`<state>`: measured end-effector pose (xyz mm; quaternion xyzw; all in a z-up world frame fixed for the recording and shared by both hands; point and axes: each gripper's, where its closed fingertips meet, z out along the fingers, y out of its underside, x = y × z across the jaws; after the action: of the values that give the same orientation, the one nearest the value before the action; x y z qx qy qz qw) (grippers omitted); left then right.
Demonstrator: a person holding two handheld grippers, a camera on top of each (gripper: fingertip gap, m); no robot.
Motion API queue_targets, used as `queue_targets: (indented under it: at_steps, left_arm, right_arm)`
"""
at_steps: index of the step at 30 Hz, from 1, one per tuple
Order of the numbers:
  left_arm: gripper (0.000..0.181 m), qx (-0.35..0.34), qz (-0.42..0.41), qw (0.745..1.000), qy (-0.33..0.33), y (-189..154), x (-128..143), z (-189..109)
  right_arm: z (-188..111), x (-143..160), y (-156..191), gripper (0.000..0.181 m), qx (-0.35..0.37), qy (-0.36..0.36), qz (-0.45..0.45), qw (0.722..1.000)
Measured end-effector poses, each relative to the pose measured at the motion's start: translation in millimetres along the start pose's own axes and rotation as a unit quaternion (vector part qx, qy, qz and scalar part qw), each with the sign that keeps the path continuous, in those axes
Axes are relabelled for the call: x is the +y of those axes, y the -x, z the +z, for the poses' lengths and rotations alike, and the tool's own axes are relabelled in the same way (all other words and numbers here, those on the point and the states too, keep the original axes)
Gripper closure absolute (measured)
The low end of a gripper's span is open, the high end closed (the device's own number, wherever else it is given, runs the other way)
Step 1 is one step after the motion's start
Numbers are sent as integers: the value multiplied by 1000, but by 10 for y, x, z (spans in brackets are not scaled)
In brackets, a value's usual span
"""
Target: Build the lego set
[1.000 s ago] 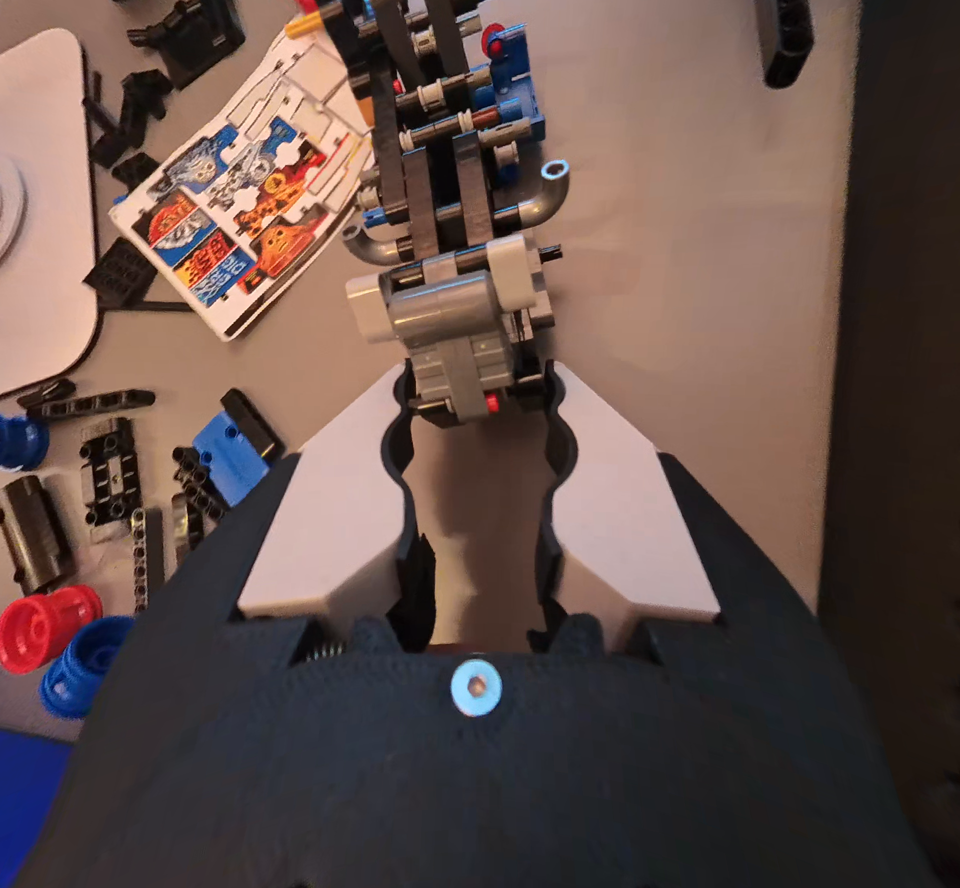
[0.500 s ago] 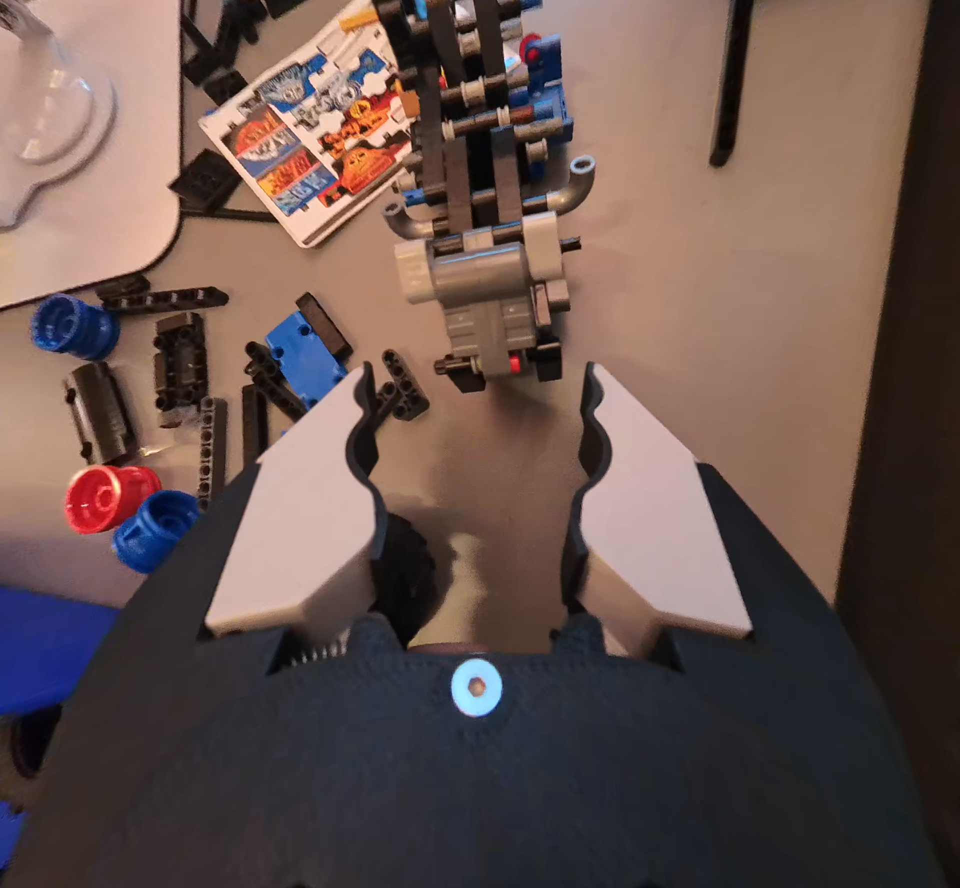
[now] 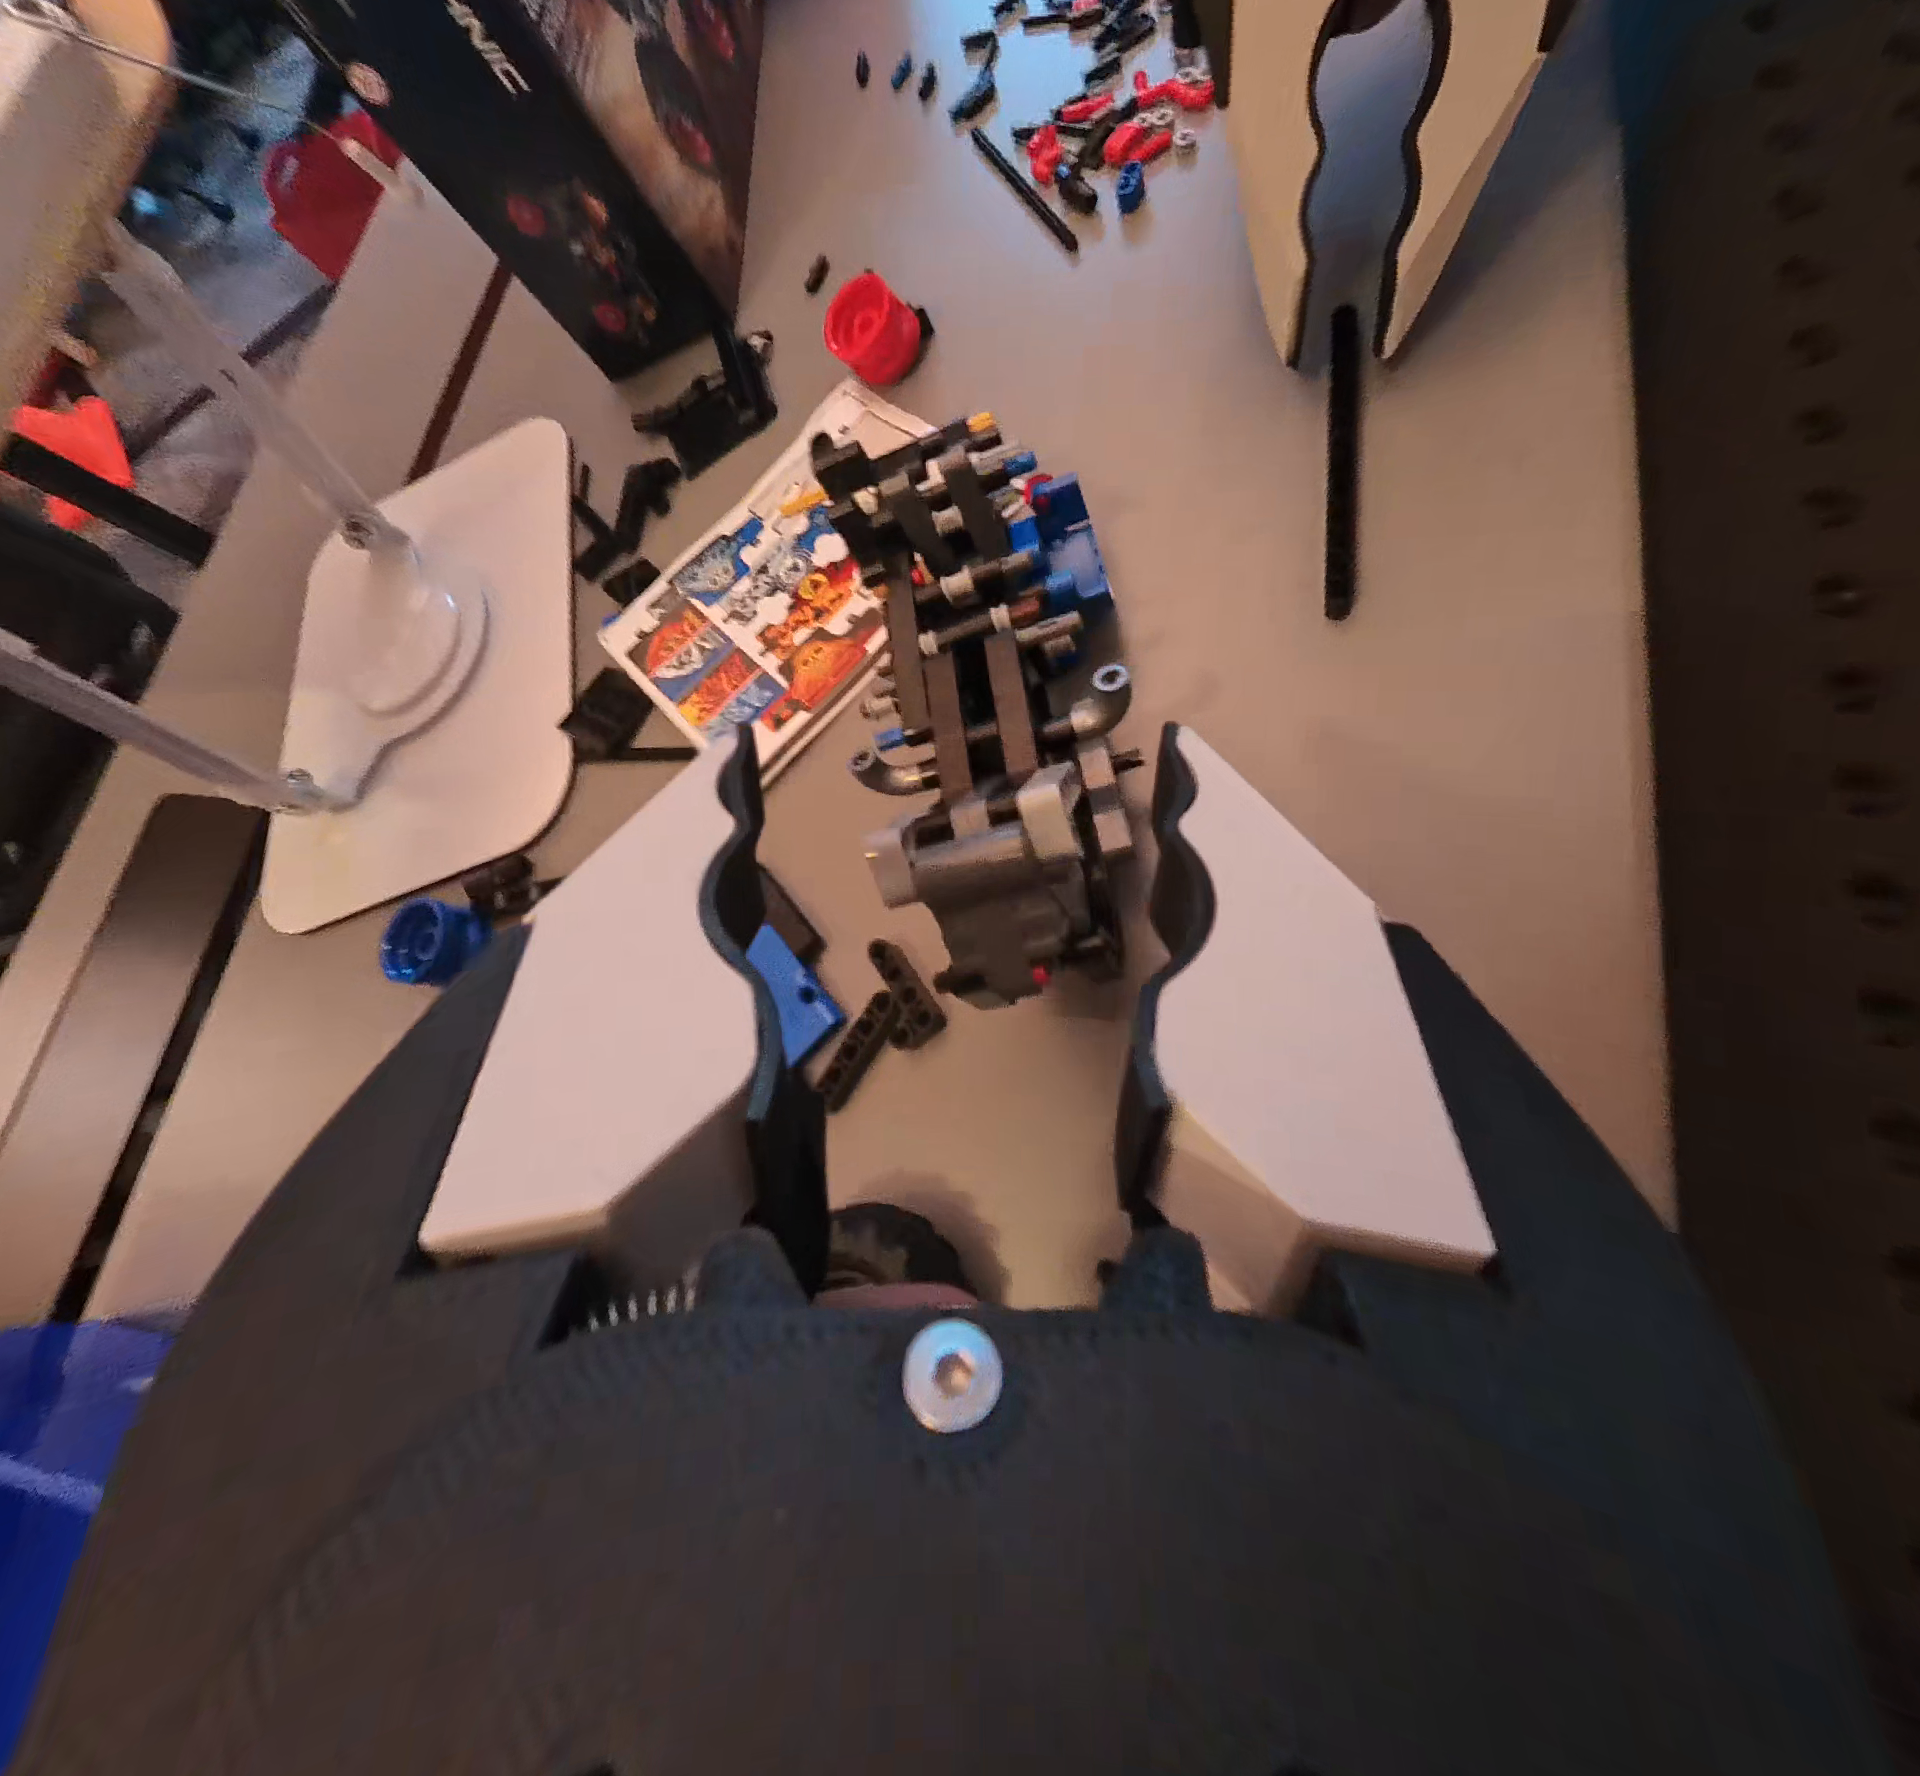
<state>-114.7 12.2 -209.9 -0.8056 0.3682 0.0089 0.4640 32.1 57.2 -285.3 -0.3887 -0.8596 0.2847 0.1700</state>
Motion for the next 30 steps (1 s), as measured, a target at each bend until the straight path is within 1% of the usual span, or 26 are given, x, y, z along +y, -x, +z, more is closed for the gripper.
queue_targets:
  at_steps: [2,4,9,13,15,17,19,22,25,28,30]
  left_arm:
    - [108,-24,5,1000,-4,127,-26,-31]
    - [110,-60,-1,998,-9,331,-32,-85]
    - [114,-176,-7,984,21,1016,81,-312]
    - [118,-248,-20,968,40,1605,162,-537]
    - [119,-269,-28,962,35,1858,158,-606]
    - [118,-271,-38,961,31,2024,139,-601]
    - [117,-258,-31,965,32,2068,96,-520]
    - [115,-280,17,957,68,2219,93,-420]
    - [115,-278,24,957,75,2314,40,-290]
    - [121,-254,39,965,59,2179,-145,-185]
    - [122,-228,57,971,53,1973,-286,-109]
  right_arm:
    - [-19,-43,-40,160,10,-17,-1,1000]
    - [-42,-88,-92,160,22,-37,2,999]
    - [-127,-175,-218,160,51,-77,5,996]
    - [-214,-274,-284,161,65,-104,2,992]
    - [-236,-292,-343,161,79,-108,-1,991]
    - [-250,-289,-396,161,90,-111,5,990]
    - [-264,-279,-434,162,100,-117,10,988]
    - [-277,-253,-470,163,111,-118,11,987]
    - [-313,-255,-502,163,122,-122,13,985]
    - [-399,-240,-533,163,136,-126,19,982]
    - [-462,-219,-552,163,144,-133,26,980]
